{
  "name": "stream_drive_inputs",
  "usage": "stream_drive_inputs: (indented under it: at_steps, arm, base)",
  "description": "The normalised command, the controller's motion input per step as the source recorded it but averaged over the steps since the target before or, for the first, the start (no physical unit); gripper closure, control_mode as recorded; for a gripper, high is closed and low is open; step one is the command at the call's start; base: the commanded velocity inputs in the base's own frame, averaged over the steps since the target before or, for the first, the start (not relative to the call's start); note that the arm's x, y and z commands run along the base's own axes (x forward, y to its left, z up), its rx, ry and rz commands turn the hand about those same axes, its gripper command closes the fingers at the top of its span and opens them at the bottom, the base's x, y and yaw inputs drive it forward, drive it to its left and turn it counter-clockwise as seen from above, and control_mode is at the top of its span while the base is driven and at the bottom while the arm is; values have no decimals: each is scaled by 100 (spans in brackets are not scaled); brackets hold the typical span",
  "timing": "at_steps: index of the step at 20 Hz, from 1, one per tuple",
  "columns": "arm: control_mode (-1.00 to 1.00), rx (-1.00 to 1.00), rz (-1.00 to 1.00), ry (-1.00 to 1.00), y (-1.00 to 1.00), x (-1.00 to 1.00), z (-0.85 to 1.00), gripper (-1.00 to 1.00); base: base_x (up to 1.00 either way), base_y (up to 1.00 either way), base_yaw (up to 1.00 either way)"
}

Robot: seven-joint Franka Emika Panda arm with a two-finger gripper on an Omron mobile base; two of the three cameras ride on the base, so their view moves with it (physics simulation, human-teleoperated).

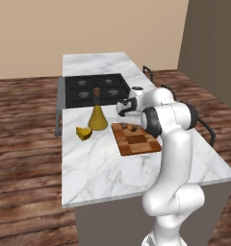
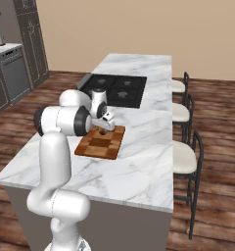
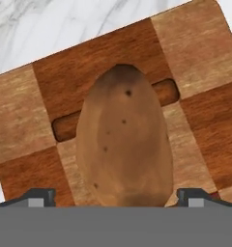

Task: Retrieve the reheated potato from the microwave, then place the potato, cheese, and condiment on the cutting board.

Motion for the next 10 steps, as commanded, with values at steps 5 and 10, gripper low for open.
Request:
stream_drive_inputs:
  at_steps: [5,10]
  arm:
    - [-100,-4,-11,0,4,-3,21,-100]
    - [-100,-6,-5,0,7,0,25,-100]
  base:
    - [0,0,0]
    - [0,0,0]
